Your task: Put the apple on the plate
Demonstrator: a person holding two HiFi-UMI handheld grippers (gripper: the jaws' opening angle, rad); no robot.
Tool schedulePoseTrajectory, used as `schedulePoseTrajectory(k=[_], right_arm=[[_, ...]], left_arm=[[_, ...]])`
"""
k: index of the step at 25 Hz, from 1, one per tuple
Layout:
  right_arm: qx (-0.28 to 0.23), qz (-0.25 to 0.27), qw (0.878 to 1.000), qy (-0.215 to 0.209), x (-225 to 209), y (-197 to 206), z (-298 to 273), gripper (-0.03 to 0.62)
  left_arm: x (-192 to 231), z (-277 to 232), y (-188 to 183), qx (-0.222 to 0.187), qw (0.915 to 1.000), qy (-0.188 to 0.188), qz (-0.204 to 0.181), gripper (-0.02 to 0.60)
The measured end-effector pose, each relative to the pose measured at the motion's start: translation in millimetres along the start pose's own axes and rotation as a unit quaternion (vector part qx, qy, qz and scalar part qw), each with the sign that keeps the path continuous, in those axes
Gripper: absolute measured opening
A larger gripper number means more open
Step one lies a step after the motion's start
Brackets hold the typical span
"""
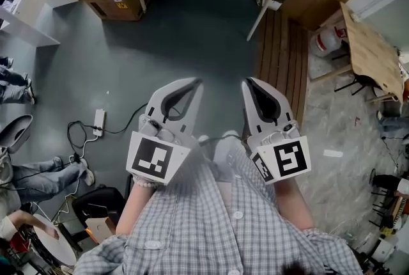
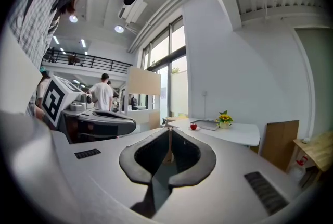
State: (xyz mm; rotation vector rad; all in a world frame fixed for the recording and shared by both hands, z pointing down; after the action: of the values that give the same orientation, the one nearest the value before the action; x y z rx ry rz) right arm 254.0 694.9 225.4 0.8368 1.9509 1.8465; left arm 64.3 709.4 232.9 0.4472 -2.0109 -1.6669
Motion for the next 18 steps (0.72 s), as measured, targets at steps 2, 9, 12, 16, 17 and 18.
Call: schedulePoseTrajectory(k=[2, 9, 12, 16, 17, 18], right_arm=[[0.001, 0.002, 1.000, 0.005, 5, -1, -2, 0.029], [0.025, 0.003, 1.000, 0.007, -1, 6, -6, 0.029], [0.026, 0.003, 1.000, 0.000, -9, 7, -18, 0.029], [0.022, 0.009, 1.000, -0.018, -16, 7, -41, 0.029], [0.019, 0.013, 0.999, -0.024, -18, 5, -49, 0.029], [0.017, 0.019, 0.999, -0.030, -21, 4, -56, 0.029]], left_arm=[[4, 5, 2, 0.002, 1.0000, -0.001, 0.005, 0.009], [11, -2, -1, -0.002, 0.9999, -0.009, 0.008, 0.009], [17, -8, -2, -0.002, 0.9998, -0.016, 0.012, 0.009], [31, -17, -4, -0.002, 0.9994, -0.031, 0.015, 0.009], [35, -20, -6, -0.002, 0.9993, -0.035, 0.015, 0.009], [40, -24, -7, -0.002, 0.9991, -0.040, 0.015, 0.009]])
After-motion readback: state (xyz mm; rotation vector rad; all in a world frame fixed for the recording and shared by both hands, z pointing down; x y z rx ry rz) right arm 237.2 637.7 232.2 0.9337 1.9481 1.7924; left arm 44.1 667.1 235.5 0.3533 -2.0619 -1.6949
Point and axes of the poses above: the fingertips, and each gripper's own axes: z backward along the fingers, x to its left, y out of its underside, the point moved 9 cm from there along z, backward along the fingers, and after that the axes turned 7 degrees about z, right-handed, at the moved point
